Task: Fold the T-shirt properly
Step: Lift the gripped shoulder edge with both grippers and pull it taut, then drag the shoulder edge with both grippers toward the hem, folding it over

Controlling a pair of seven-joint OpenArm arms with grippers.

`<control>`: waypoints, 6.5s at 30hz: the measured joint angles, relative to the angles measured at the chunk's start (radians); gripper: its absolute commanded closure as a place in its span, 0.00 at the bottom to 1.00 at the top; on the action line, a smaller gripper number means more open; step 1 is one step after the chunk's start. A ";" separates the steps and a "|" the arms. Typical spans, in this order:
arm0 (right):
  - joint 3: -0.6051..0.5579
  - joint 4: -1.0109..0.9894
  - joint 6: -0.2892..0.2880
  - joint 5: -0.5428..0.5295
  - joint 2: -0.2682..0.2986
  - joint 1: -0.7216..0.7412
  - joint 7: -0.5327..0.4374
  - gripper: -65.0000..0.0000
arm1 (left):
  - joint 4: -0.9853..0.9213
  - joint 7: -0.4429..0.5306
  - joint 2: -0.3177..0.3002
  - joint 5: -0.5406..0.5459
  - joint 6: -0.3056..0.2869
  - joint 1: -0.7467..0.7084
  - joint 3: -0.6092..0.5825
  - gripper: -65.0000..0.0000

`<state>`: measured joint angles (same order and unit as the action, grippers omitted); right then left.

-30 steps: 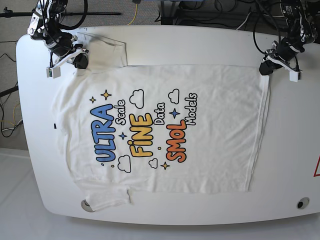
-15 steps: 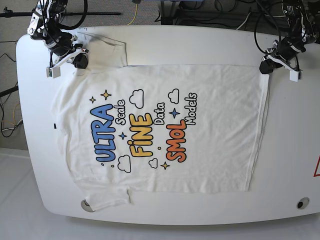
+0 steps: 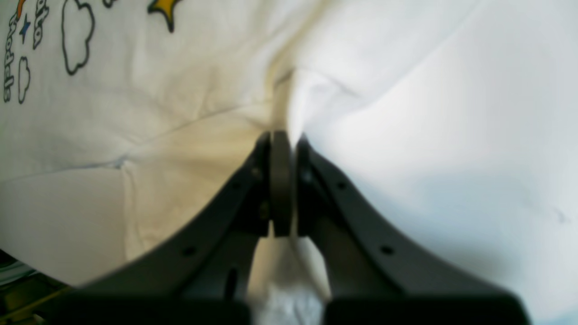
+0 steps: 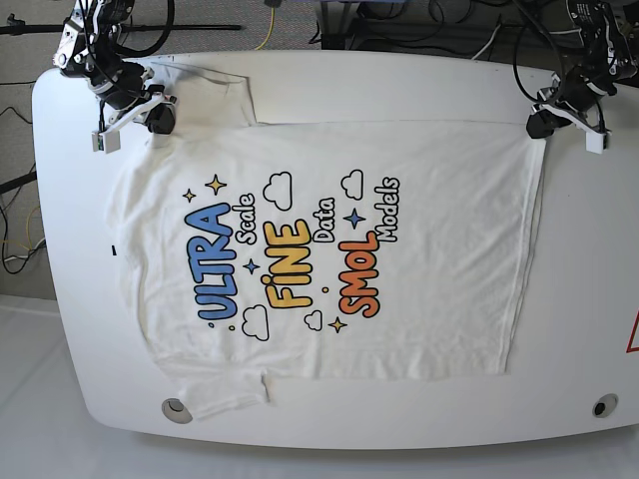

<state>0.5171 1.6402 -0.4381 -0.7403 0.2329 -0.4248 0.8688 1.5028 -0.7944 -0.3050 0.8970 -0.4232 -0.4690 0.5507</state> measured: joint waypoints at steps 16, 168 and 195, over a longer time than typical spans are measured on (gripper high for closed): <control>0.065 0.110 0.008 0.003 -0.006 -0.089 0.016 1.00 | 0.123 -0.021 -0.013 0.014 -0.004 -0.111 0.009 1.00; -0.068 -0.179 0.008 0.267 -0.010 0.402 -0.035 1.00 | -0.072 0.028 0.035 -0.240 0.018 0.356 -0.034 1.00; -0.146 -0.184 0.015 0.263 0.011 0.424 -0.103 0.63 | -0.069 0.019 0.013 -0.217 0.015 0.367 -0.022 0.74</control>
<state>0.3714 1.4559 -0.4229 -0.4774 0.2440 -0.0006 0.7658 1.4334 -0.7757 -0.2920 0.6804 -0.4084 -0.1017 0.5289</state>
